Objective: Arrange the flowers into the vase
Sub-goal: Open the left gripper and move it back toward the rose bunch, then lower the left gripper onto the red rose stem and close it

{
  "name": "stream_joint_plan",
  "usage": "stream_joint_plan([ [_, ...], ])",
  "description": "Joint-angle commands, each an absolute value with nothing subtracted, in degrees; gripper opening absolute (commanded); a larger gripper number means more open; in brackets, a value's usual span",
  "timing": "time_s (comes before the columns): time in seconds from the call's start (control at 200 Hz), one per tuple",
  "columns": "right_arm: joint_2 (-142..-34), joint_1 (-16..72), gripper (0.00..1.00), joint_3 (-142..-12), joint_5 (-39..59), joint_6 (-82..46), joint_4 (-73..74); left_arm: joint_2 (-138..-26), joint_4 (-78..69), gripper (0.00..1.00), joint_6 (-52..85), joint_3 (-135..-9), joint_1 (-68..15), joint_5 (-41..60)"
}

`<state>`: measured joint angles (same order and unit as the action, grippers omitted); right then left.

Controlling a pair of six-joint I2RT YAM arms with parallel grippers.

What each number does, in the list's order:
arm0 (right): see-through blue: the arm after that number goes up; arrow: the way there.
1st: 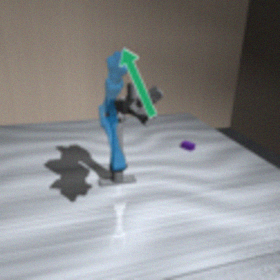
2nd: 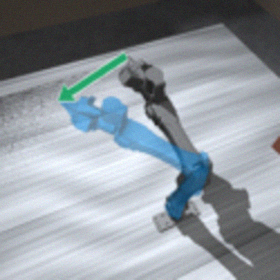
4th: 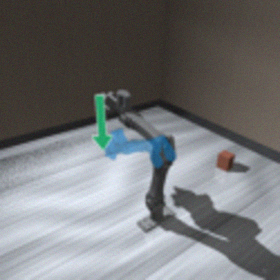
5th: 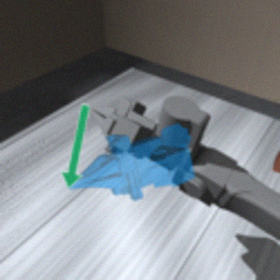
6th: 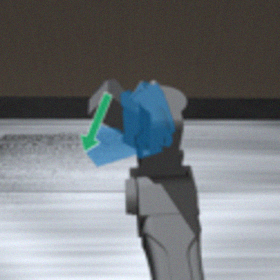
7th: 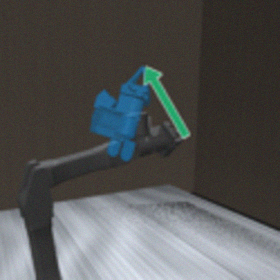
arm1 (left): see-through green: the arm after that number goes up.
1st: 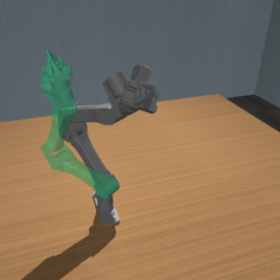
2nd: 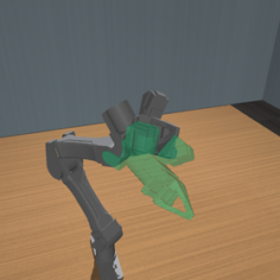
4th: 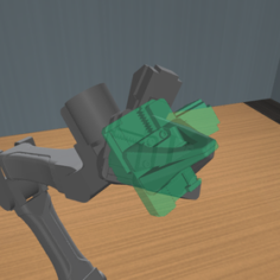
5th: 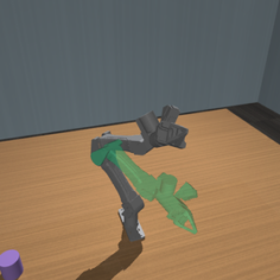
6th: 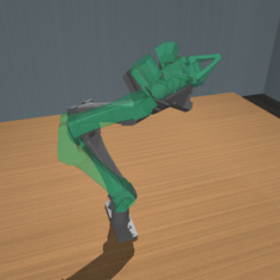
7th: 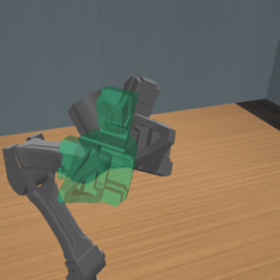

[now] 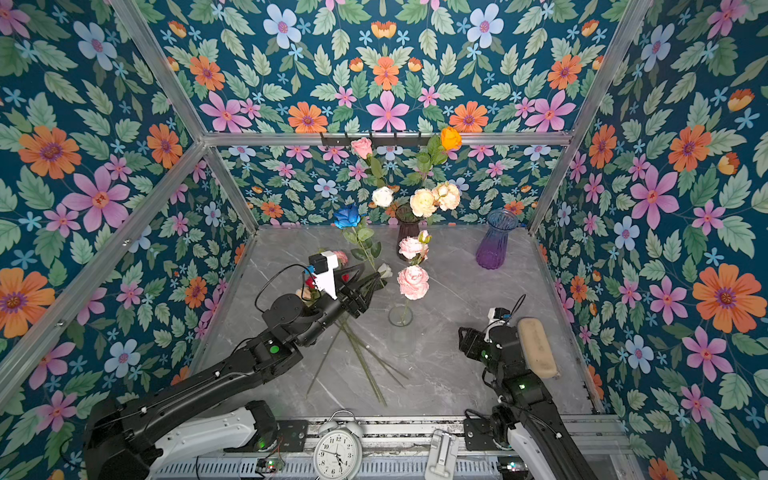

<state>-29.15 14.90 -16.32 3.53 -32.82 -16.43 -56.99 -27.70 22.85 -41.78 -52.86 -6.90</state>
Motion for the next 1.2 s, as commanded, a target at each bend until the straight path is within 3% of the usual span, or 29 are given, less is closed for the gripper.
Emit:
stream_joint_plan([
  [0.0, -29.81, 14.96, 0.73, -16.27, 5.6, -31.41, -13.99, -53.74, -20.77, 0.6, 26.52, -37.84, -52.7, -18.89],
  [0.14, -31.67, 14.92, 0.72, -16.52, 6.88, -30.78, -12.53, -55.34, -10.86, 0.63, 29.39, -35.27, -49.62, -21.69],
  [0.46, -35.95, 14.94, 0.71, -17.65, 9.6, -29.62, -11.08, -67.76, -3.29, 0.59, 34.6, -36.0, -31.13, -3.59],
  [0.635, -32.52, 14.96, 0.71, -16.8, 7.33, -30.46, -12.2, -73.51, 0.52, 0.6, 32.91, -37.88, -29.56, -2.33],
  [0.951, -32.57, 14.95, 0.71, -16.76, 7.2, -30.49, -12.14, -84.64, -3.32, 0.51, 35.08, -40.97, -28.57, 3.62],
  [1.191, -32.66, 14.94, 0.71, -16.88, 7.3, -30.41, -12.32, -89.73, -2.38, 0.35, 35.77, -44.27, -27.87, 4.57],
])
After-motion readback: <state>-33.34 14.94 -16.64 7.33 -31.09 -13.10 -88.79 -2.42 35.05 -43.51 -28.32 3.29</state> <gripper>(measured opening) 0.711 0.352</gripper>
